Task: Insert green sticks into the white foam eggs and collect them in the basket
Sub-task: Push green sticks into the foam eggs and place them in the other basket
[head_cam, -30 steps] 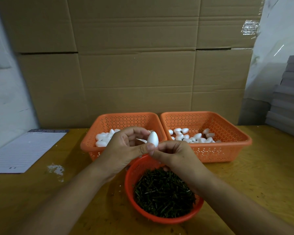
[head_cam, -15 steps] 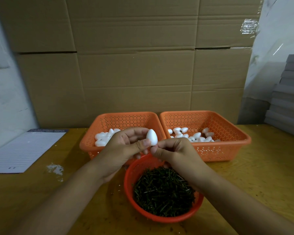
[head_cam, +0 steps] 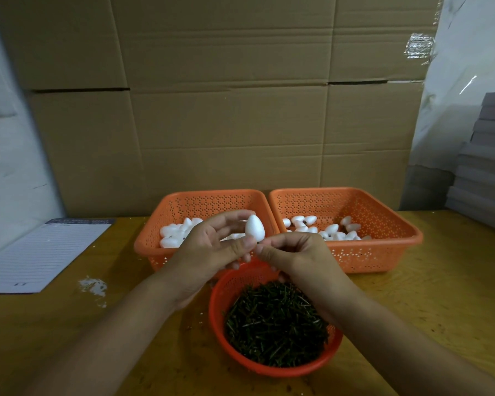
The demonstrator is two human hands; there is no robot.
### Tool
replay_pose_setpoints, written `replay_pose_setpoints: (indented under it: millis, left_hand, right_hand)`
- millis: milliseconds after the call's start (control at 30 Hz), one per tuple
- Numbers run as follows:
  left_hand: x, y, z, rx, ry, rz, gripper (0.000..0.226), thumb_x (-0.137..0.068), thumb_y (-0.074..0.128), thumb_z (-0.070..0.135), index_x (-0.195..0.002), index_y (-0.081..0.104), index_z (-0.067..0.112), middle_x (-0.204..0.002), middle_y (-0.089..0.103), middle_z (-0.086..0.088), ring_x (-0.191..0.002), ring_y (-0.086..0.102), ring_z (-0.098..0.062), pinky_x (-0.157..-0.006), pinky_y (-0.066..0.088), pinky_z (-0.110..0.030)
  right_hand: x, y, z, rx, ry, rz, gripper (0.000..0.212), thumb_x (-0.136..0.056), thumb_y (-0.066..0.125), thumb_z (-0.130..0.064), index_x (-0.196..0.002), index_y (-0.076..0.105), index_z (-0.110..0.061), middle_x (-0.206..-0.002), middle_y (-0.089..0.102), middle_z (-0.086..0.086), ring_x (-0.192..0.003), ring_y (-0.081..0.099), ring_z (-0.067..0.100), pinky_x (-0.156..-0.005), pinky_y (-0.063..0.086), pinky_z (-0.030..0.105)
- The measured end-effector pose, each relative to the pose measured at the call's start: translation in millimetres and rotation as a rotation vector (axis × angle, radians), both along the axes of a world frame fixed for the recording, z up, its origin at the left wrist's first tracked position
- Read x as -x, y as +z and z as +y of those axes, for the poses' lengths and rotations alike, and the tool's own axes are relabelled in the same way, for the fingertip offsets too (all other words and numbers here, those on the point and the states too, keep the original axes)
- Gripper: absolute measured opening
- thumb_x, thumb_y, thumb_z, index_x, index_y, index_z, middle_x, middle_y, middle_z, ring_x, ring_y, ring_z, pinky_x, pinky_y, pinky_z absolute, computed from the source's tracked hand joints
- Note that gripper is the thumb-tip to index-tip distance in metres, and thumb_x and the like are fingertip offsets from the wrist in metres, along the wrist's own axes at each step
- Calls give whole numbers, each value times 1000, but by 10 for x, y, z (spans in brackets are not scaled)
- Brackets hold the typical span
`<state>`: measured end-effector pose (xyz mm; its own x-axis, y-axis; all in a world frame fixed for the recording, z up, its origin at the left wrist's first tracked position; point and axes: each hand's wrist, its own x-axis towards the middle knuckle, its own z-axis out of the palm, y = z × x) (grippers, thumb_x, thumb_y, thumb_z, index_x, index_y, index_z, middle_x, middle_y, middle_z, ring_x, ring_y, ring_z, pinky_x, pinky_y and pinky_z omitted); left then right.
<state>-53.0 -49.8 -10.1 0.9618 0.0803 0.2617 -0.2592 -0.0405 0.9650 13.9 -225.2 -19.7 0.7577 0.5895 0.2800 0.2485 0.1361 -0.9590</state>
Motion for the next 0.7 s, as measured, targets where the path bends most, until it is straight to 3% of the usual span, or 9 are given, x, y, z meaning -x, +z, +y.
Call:
replay_pose_setpoints:
  millis: [200,433,700]
  left_hand:
    - [-3,-7,-54,-27,39,-63,43,-69,87,30,-109,71,28,-114,73,-1,-90,71,-11,-69,56,-22]
    - [0,-2,-31,-55,54,-51,48,-71,80,32,-114,66,17,-99,77,-5,-73,70,-11,-65,54,-18]
    - [-9,-16,4,-35,-25,-28,35,-81,77,31,-114,70,23,-95,77,-3,-70,66,-11,-68,55,-20]
  right_hand:
    - [74,-2,13,-2,30,7,17,-84,74,-25,-84,79,-9,-65,71,-3,-52,55,2,-49,43,16]
    - [64,-20,15,7,53,2,15,-91,71,-18,-87,78,-5,-74,73,5,-56,57,1,-51,43,16]
    - [33,-18,5,42,71,-23,15,-91,70,-21,-84,79,-11,-75,72,1,-62,53,3,-54,43,17]
